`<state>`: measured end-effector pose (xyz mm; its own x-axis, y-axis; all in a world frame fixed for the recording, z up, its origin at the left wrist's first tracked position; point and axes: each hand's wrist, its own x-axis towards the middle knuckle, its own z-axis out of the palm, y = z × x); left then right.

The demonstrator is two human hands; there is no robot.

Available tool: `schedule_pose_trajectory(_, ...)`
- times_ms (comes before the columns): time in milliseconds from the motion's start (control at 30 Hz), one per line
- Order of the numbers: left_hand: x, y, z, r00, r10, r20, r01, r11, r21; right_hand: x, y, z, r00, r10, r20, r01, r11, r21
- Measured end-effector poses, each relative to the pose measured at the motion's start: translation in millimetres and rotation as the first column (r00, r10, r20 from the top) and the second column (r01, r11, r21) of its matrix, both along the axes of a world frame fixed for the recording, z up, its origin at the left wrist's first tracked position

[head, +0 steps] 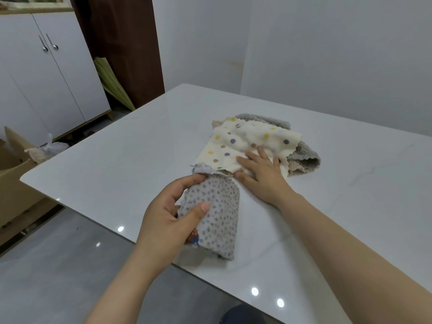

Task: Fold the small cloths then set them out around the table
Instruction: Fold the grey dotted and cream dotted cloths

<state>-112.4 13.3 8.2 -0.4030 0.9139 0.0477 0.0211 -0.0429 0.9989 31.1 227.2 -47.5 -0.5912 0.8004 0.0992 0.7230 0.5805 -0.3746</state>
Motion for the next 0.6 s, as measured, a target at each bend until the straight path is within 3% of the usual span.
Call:
schedule_pose_trajectory(100,2.5,-5.6,2.2,1.0,-0.017,0.006,0.017,1.0,0.008,13.9,-33.1,6.2,0.955,-0.077,-0.287,0.064,0.996,-0.055)
schedule_pose_trajectory(200,3.9,-11.7,2.8,0.999,-0.029,0.022,0.028,0.999,0.025,27.6,-78.4,11.4,0.883,-0.168,-0.437,0.105,0.981,-0.165)
schedule_pose_trajectory(400,5.5,-23.3,-1.3,0.994,-0.088,0.068,0.084,0.994,0.071,30.4,-139.7,14.6,0.781,-0.279,-0.559,-0.035,0.874,-0.484)
schedule_pose_trajectory(600,2.8,-25.4,-11.1,0.989,-0.126,0.081,0.125,0.992,0.022,30.8,-164.9,26.1,0.683,-0.443,-0.581,-0.173,0.674,-0.718)
